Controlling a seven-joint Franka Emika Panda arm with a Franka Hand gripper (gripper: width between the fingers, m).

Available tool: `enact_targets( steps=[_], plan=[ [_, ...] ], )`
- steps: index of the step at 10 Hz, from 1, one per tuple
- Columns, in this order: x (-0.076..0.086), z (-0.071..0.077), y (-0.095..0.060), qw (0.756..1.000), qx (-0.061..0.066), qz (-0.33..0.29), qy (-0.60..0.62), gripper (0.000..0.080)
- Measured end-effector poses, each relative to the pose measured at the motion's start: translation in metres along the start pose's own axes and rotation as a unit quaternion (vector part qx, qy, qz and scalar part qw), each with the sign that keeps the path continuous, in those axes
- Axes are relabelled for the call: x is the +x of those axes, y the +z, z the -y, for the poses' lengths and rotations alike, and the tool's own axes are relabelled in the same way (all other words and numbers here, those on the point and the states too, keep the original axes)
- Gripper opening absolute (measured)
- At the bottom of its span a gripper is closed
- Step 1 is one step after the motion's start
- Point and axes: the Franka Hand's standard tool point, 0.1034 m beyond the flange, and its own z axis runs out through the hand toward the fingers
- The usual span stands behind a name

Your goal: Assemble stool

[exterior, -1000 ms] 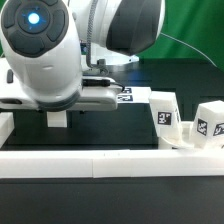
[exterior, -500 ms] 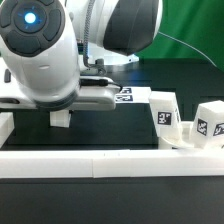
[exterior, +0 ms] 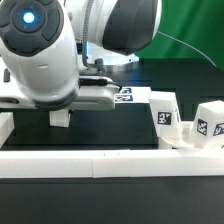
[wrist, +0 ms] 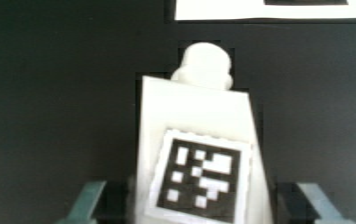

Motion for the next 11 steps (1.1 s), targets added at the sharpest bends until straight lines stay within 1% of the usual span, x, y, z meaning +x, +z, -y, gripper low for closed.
enact_targets(
  steps=[1, 2, 3, 4, 5, 6, 7, 8, 9, 10, 11],
  plan=[
    [-0.014, 0.014, -0.030, 1.000, -0.001, -0.020, 0.006, 0.0324],
    [-0.031, 0.028, -0.058, 0.999, -0.002, -0.046, 0.007, 0.0324],
    [-0.050, 0.040, -0.080, 0.998, -0.001, -0.063, 0.003, 0.0324],
    [-0.062, 0.038, -0.088, 0.999, -0.002, -0.052, 0.002, 0.0324],
    [-0.059, 0.025, -0.083, 0.999, -0.024, -0.040, -0.007, 0.0324],
    [-0.047, 0.025, -0.086, 0.997, -0.028, -0.073, -0.008, 0.0324],
    [-0.043, 0.025, -0.093, 0.992, -0.031, -0.124, -0.012, 0.0324],
    [-0.046, 0.031, -0.098, 0.986, -0.028, -0.163, -0.006, 0.0324],
    [-0.055, 0.053, -0.113, 0.978, -0.025, -0.205, -0.009, 0.0324],
    [-0.064, 0.073, -0.133, 0.970, -0.024, -0.242, -0.014, 0.0324],
    [-0.069, 0.092, -0.153, 0.957, -0.022, -0.288, -0.009, 0.0324]
  ],
)
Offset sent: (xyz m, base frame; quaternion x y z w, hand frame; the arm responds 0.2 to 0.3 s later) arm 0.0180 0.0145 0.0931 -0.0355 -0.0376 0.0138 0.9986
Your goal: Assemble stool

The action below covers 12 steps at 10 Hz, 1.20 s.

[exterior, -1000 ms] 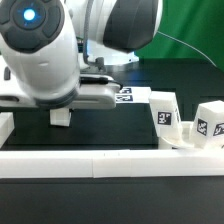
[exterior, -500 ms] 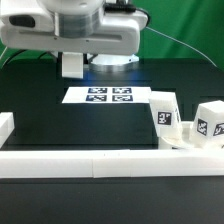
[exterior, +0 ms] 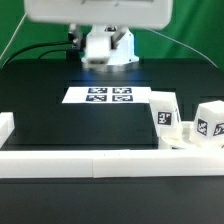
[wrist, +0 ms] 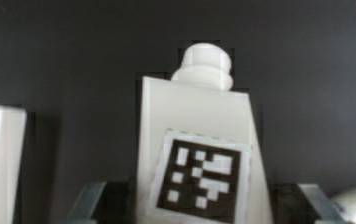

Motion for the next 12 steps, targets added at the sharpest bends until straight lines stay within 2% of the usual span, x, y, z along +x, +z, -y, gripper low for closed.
enact_targets(
  steps=[1, 2, 3, 5, 6, 7, 8, 9, 10, 11, 12],
  plan=[
    [0.004, 0.011, -0.013, 1.000, 0.001, -0.031, -0.001, 0.0324],
    [0.009, 0.010, -0.019, 0.999, 0.001, -0.051, -0.001, 0.0324],
    [0.015, 0.010, -0.019, 0.996, 0.002, -0.093, -0.002, 0.0324],
    [0.019, 0.013, -0.021, 0.988, 0.002, -0.156, 0.005, 0.0324],
    [0.016, 0.037, -0.021, 0.980, -0.008, -0.196, 0.022, 0.0324],
    [0.013, 0.072, -0.026, 0.972, -0.005, -0.234, 0.028, 0.0324],
    [0.014, 0.100, -0.031, 0.965, -0.014, -0.262, 0.027, 0.0324],
    [0.015, 0.116, -0.030, 0.963, -0.029, -0.268, 0.021, 0.0324],
    [0.023, 0.128, -0.029, 0.950, -0.023, -0.310, 0.016, 0.0324],
    [0.022, 0.131, -0.026, 0.944, -0.010, -0.331, 0.013, 0.0324],
    [0.023, 0.139, -0.027, 0.931, 0.008, -0.364, 0.007, 0.0324]
  ],
)
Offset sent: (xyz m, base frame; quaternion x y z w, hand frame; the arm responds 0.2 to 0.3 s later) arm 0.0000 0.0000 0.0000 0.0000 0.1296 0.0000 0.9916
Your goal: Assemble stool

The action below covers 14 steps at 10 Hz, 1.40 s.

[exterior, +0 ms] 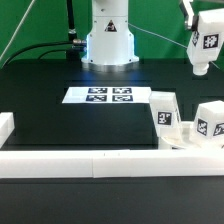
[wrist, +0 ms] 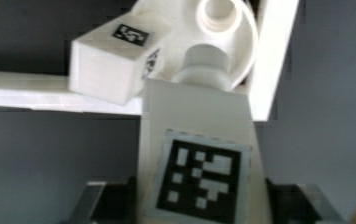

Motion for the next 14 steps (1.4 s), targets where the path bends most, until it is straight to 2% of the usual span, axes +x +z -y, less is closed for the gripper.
enact_targets(
  steps=[1, 2, 3, 5, 7, 8, 12, 14],
  plan=[
    [-0.003, 0.011, 0.003, 0.999, 0.021, -0.035, 0.003, 0.0324],
    [-0.015, 0.027, 0.012, 0.997, 0.040, -0.066, 0.003, 0.0324],
    [-0.020, 0.034, 0.023, 0.995, 0.041, -0.094, 0.008, 0.0324],
    [-0.026, 0.015, 0.034, 0.996, 0.003, -0.083, -0.044, 0.0324],
    [-0.020, -0.014, 0.038, 0.992, -0.023, -0.084, -0.091, 0.0324],
    [-0.018, -0.025, 0.039, 0.992, -0.028, -0.083, -0.096, 0.0324],
    [-0.021, -0.021, 0.041, 0.992, -0.026, -0.081, -0.095, 0.0324],
    [-0.038, 0.002, 0.057, 0.992, -0.033, -0.077, -0.091, 0.0324]
  ],
)
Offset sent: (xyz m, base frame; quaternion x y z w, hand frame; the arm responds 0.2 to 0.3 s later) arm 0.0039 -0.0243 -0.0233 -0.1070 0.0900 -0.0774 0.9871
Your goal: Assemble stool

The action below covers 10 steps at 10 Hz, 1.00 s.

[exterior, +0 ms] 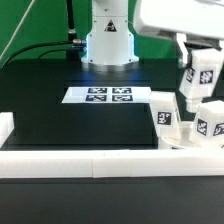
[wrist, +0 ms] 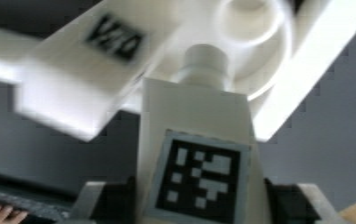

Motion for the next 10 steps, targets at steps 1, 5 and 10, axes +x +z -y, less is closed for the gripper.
enact_targets(
  steps=[1, 5, 10],
  plan=[
    [-0.004, 0.006, 0.004, 1.000, -0.004, 0.002, -0.002, 0.0324],
    [-0.013, 0.011, 0.013, 1.000, -0.010, 0.007, -0.006, 0.0324],
    [-0.013, 0.012, 0.027, 1.000, -0.021, 0.000, -0.013, 0.0324]
  ],
)
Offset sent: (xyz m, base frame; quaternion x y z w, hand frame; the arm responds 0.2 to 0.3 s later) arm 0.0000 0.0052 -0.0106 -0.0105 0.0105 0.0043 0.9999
